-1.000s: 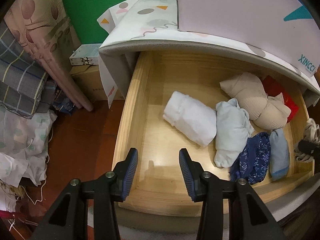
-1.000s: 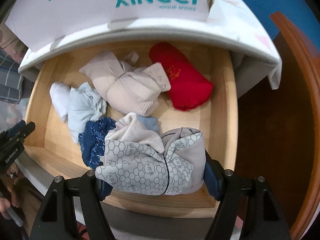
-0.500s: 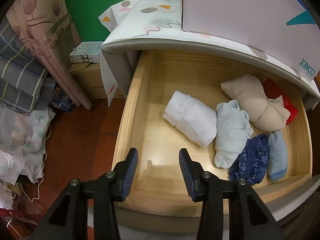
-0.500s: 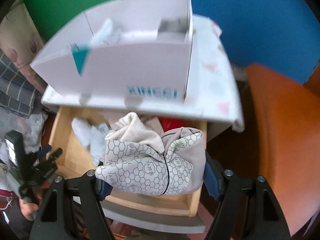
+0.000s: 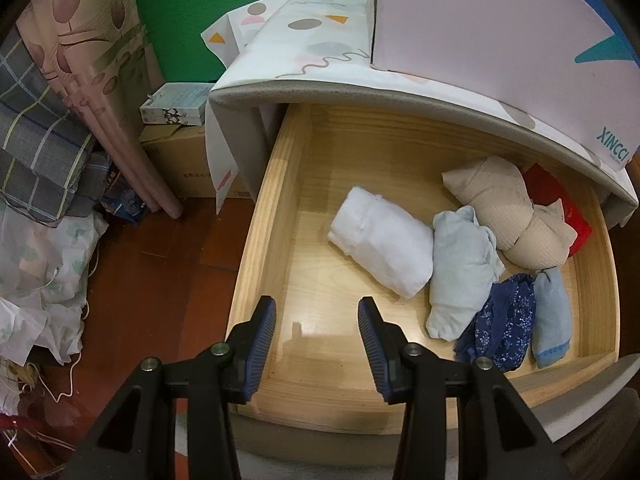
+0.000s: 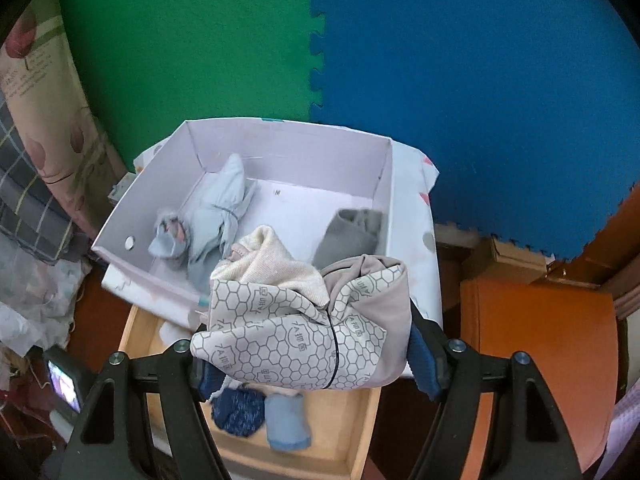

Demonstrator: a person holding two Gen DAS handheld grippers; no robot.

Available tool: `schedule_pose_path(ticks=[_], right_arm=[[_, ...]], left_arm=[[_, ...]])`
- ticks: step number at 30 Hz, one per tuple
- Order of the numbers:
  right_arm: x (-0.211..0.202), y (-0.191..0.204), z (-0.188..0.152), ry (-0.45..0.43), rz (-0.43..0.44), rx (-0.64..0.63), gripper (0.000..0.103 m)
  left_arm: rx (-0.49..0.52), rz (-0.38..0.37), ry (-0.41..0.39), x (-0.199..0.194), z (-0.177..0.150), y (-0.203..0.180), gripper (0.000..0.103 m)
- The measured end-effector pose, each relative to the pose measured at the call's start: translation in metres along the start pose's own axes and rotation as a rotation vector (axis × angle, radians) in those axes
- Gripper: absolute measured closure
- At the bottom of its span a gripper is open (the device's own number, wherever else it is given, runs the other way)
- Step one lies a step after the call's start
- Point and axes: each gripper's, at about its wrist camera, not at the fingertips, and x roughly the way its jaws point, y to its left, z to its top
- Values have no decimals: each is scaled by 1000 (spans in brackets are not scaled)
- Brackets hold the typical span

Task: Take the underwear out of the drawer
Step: 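Carry the hexagon-print underwear into the white box and open the right gripper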

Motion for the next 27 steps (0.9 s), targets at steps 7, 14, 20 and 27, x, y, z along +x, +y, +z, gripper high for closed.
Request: schedule_pose_path(ticks=[7, 14, 20, 27], right_arm=[[36, 14, 25, 27, -26, -21, 32], [77, 28, 40, 78, -20, -34, 35], [109, 44, 39, 130, 15, -33, 33], [102, 44, 35, 103, 43, -19, 24]], left_arm=[[-30, -22, -15, -3, -2, 7, 59], [-45, -42, -19, -3, -2, 10, 59], [-75, -60, -24, -3, -2, 16, 59], [-75, -59, -24, -3, -2, 16, 59]])
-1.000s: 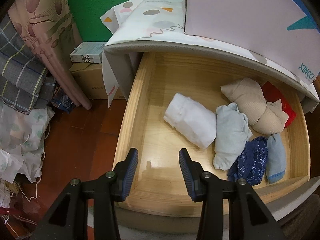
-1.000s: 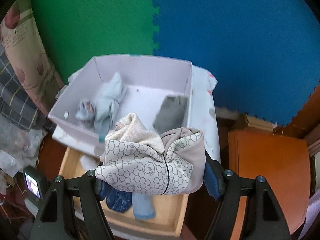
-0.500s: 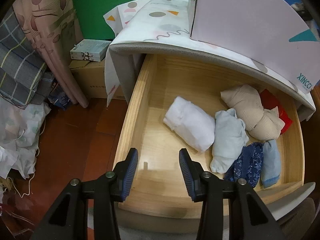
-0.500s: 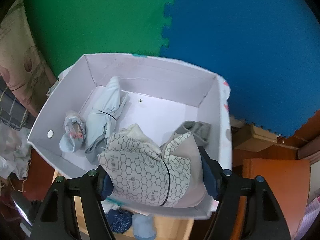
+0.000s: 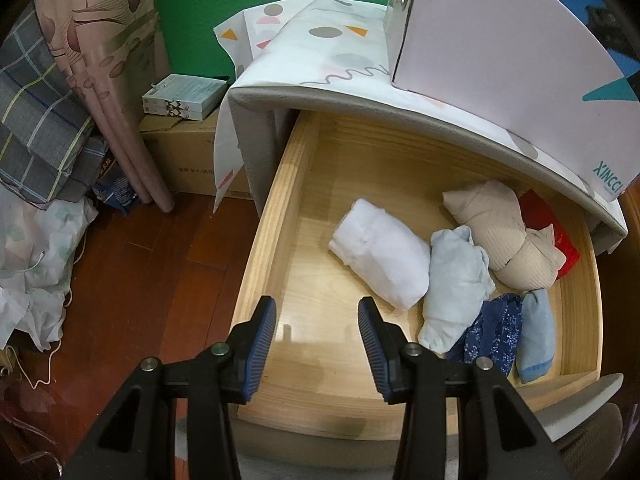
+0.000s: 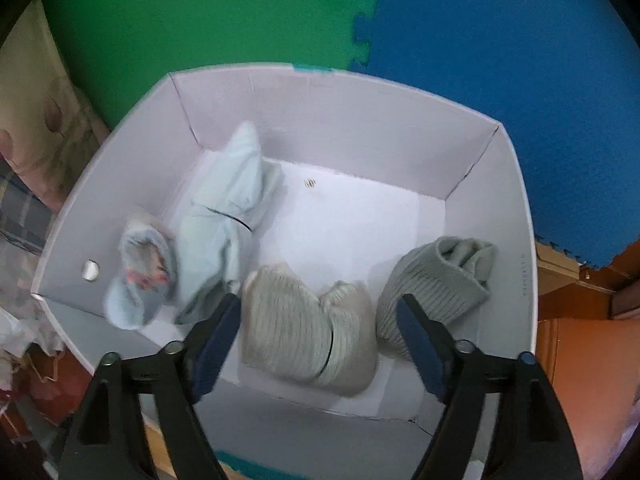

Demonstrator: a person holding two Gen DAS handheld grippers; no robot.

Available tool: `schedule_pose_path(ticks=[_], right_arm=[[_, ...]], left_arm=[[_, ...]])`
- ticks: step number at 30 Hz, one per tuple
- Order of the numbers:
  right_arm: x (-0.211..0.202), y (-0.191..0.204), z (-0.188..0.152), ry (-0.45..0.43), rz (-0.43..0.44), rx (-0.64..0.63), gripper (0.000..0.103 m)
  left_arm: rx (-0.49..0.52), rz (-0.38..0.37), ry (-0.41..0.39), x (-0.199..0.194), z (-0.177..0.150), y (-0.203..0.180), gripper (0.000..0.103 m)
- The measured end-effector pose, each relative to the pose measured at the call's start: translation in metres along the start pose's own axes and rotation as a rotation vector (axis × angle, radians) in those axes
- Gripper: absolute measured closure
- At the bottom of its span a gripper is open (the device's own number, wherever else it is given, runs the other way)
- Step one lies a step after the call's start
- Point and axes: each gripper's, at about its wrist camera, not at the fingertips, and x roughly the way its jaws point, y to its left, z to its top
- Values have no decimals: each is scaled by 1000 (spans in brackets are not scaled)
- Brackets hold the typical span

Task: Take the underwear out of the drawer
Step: 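Carry the hexagon-print underwear into the white box and open the right gripper, then move the right gripper back down over the drawer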

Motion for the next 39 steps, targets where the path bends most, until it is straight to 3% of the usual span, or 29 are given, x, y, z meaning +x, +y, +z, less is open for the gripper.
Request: schedule_pose_path(ticks=[5, 12, 16, 23, 29, 39], right_arm=[[-41, -8, -9, -53, 31, -7, 24], [-72, -12, -82, -33, 41, -84, 24], [-50, -13, -129, 74, 23, -111, 24], [35, -11, -190, 294, 14, -88, 24], [81, -1, -204, 402, 15, -104, 24], [129, 5, -202, 495, 48, -105, 32]], left_arm=[[2, 7, 6, 1, 0, -1, 59], [12, 26, 12, 3, -1, -5, 59], [25, 44, 15, 3, -2, -9, 59], [24, 57, 34, 5, -3, -5, 59], [27, 52, 35, 5, -2, -4, 59], [24, 42, 42, 6, -2, -4, 59]])
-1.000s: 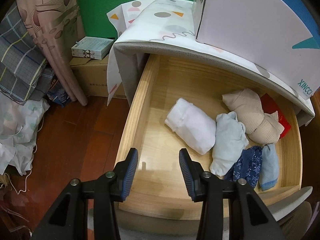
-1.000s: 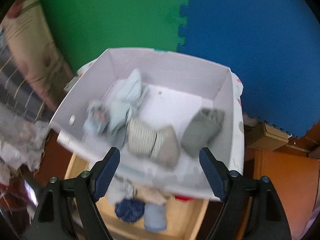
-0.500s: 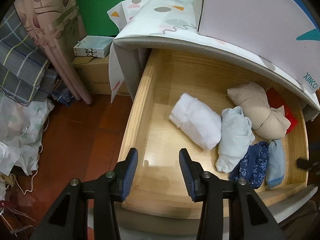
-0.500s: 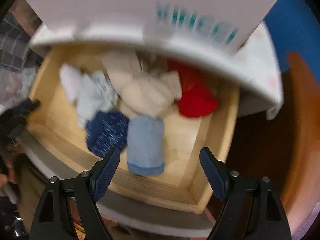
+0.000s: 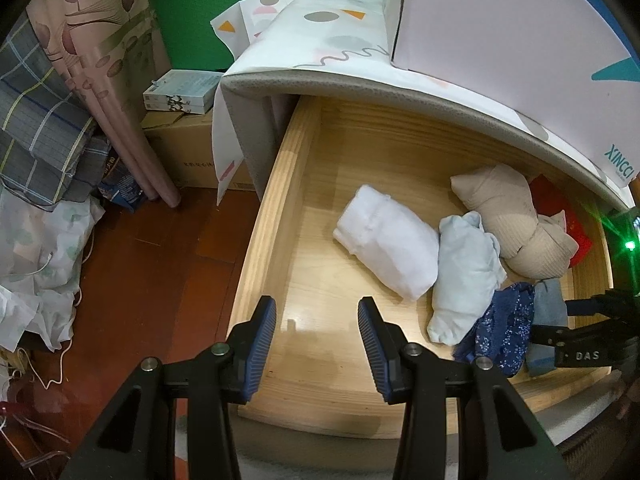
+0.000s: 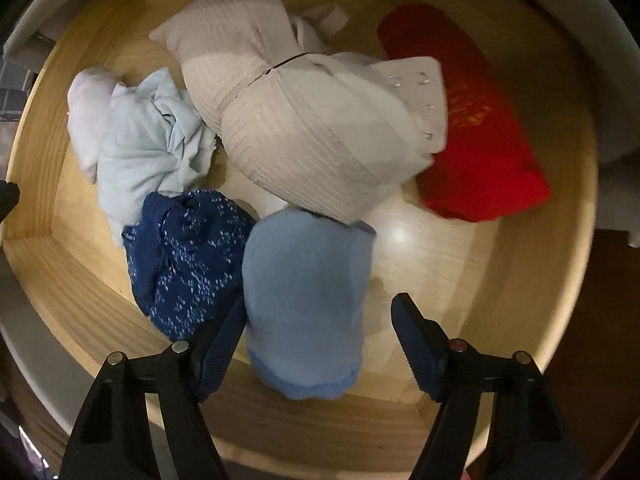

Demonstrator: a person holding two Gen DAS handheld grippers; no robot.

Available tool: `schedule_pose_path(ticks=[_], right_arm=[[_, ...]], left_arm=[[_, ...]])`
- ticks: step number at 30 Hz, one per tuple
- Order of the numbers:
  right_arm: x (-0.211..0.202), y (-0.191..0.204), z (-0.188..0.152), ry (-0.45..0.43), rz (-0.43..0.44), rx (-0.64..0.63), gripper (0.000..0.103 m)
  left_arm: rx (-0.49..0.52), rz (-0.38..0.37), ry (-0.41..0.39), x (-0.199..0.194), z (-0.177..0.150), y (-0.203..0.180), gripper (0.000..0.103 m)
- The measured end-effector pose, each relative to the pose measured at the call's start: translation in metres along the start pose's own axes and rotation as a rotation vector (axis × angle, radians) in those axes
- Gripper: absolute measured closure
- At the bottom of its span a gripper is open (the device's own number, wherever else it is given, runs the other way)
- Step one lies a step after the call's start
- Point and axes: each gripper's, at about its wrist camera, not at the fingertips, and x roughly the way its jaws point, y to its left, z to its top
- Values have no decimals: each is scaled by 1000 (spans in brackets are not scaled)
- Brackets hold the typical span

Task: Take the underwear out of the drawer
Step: 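Move the right gripper back down over the drawer, then grasp the light blue underwear in the drawer with the right gripper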

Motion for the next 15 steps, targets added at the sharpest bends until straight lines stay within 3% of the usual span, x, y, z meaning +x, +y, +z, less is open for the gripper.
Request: schedule_pose_path(ticks=[13, 15], right_arm=[[19, -6, 23, 63, -22, -36, 39], [19, -6, 22, 60, -24, -35, 45]], left_arm=[[4, -1, 10, 2, 0, -6, 59], [11, 2, 11, 2, 0, -8, 59]])
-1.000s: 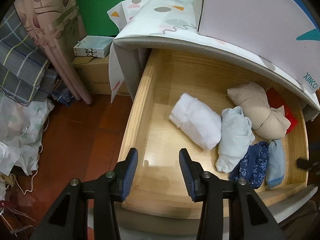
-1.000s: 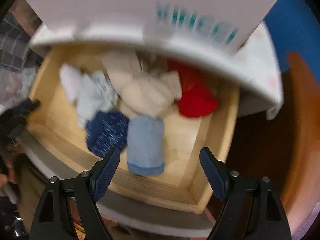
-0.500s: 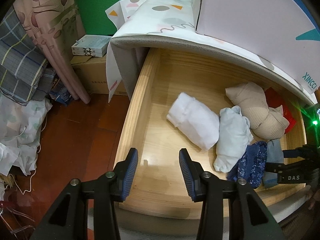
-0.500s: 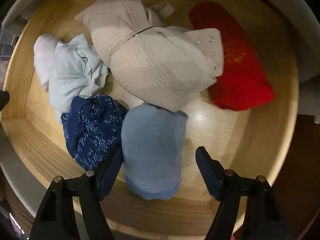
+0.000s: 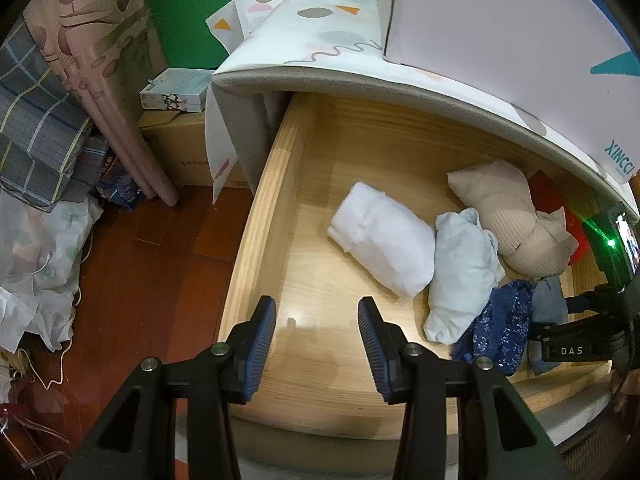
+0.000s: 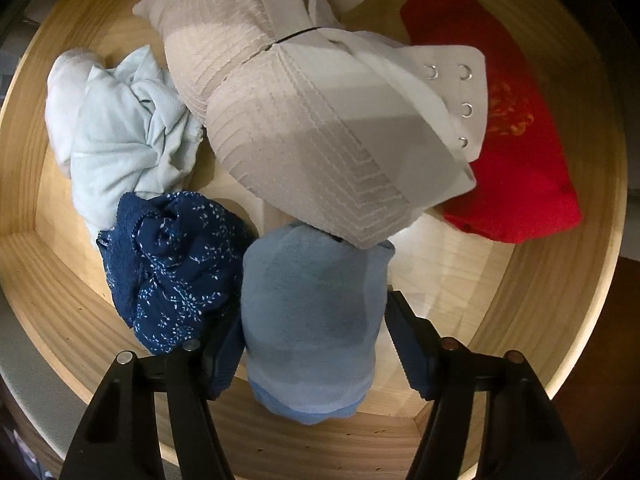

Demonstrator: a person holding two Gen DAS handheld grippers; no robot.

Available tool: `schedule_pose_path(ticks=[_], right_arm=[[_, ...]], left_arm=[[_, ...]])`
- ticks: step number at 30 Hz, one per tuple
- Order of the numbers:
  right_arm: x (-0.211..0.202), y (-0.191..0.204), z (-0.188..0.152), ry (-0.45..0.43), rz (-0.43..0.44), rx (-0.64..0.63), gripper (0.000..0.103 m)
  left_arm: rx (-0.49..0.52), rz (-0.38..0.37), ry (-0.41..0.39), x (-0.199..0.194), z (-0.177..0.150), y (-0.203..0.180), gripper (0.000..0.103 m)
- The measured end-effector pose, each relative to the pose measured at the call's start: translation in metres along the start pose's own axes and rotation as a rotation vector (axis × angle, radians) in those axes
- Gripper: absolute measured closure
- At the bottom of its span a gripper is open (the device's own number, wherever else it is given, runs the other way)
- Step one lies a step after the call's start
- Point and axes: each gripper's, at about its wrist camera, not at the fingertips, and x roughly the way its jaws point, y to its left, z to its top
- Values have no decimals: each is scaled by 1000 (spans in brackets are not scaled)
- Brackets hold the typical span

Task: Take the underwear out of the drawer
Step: 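Grasp the light blue underwear in the drawer with the right gripper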

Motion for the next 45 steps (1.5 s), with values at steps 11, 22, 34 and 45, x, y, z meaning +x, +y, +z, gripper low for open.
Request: schedule_pose_path(ticks=[11, 22, 34, 45], right_arm=[[-4, 1, -33, -38, 2, 69, 60], [-43, -32, -83, -181, 6, 217, 60], [-35, -55, -98, -196, 80, 275, 60], [-35, -55, -98, -196, 89, 275, 60]], left_arm=[[16, 15, 16, 3, 0, -5, 59], [69, 39, 36, 3, -3, -15, 59], [97, -118, 181, 6, -12, -48, 59], [165, -222, 321, 21, -19, -122, 58]])
